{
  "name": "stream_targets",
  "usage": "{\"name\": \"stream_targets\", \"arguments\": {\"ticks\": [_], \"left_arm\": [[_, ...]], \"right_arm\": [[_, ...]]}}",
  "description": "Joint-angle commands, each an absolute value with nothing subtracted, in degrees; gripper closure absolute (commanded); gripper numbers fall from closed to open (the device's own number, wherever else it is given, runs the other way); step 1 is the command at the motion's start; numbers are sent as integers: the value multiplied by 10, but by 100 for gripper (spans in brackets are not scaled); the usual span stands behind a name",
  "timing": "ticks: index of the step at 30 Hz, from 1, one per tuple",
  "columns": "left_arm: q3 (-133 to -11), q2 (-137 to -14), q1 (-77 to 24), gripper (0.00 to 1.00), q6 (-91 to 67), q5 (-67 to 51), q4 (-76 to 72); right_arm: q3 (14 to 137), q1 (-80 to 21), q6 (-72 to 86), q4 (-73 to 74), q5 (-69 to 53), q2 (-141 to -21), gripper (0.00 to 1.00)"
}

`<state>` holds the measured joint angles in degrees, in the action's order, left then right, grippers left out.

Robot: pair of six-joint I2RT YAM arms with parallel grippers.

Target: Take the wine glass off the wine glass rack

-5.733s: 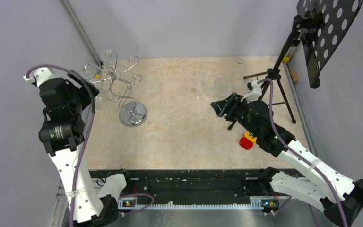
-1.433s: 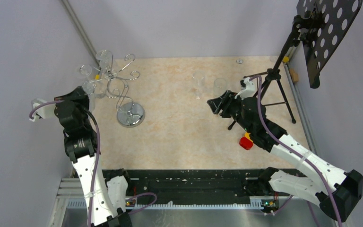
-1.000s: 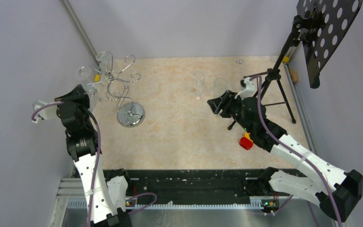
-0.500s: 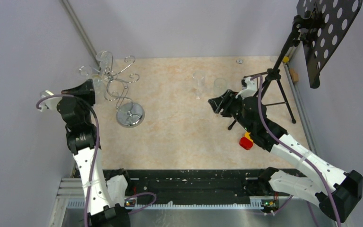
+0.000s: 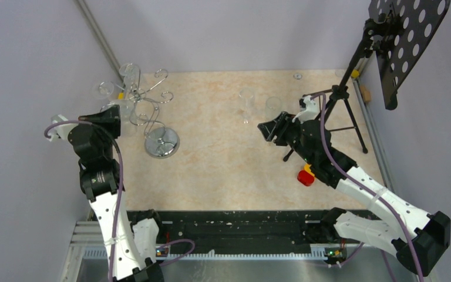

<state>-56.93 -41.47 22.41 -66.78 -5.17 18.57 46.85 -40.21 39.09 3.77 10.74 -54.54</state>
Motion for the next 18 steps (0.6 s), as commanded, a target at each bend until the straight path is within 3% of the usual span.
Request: {"name": "stream_targets", "arguments": {"ticks": [1, 18], "left_arm": [[-623, -384, 226, 100, -659, -51, 154], [-652, -314, 226, 100, -638, 16, 267]], "right_arm": [[479, -395, 392, 10, 82, -550, 44], [494, -395, 382, -42, -55, -553, 30]]}}
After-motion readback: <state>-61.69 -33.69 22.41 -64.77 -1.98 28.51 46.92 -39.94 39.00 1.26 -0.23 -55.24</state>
